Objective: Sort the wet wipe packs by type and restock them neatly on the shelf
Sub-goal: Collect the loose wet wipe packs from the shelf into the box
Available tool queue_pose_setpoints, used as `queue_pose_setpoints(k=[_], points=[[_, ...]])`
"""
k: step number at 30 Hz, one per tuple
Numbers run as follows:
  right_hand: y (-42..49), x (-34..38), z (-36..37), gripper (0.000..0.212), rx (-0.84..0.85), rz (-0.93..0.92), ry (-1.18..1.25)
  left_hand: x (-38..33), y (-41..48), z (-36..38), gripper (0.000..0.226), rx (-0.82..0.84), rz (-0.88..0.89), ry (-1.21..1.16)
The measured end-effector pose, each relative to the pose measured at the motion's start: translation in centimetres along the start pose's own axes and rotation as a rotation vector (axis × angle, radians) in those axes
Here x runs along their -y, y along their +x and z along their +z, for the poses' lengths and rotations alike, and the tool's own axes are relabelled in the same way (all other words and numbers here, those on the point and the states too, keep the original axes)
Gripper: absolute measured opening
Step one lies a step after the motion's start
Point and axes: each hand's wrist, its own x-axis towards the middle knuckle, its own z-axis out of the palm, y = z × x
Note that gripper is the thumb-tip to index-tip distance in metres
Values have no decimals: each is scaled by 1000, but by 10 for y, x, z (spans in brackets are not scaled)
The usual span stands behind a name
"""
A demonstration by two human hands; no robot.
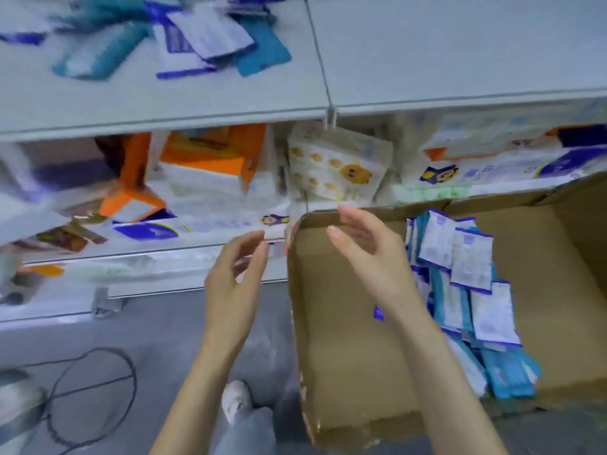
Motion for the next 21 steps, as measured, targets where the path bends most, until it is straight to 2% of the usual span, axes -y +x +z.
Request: queue_pose_setpoints(k=[2, 6, 10, 13, 17, 21], points=[[-15, 30, 59, 30, 20, -17, 63, -11, 7, -69, 26, -25, 49, 22], [-34, 90, 159, 27, 168, -54, 88, -32, 26, -190, 14, -137, 96, 65], [-28, 144, 208, 24, 195, -162, 54, -56, 49, -265, 31, -235, 135, 59], [-4, 163, 219, 21, 128, -182, 33, -61, 68, -286, 10, -248, 130, 54], [39, 170, 212, 19, 55, -186, 26, -65, 101, -285, 14, -255, 100, 47], [99, 168, 191, 22, -70, -132, -7, -72, 151, -269, 12, -188, 64, 101]])
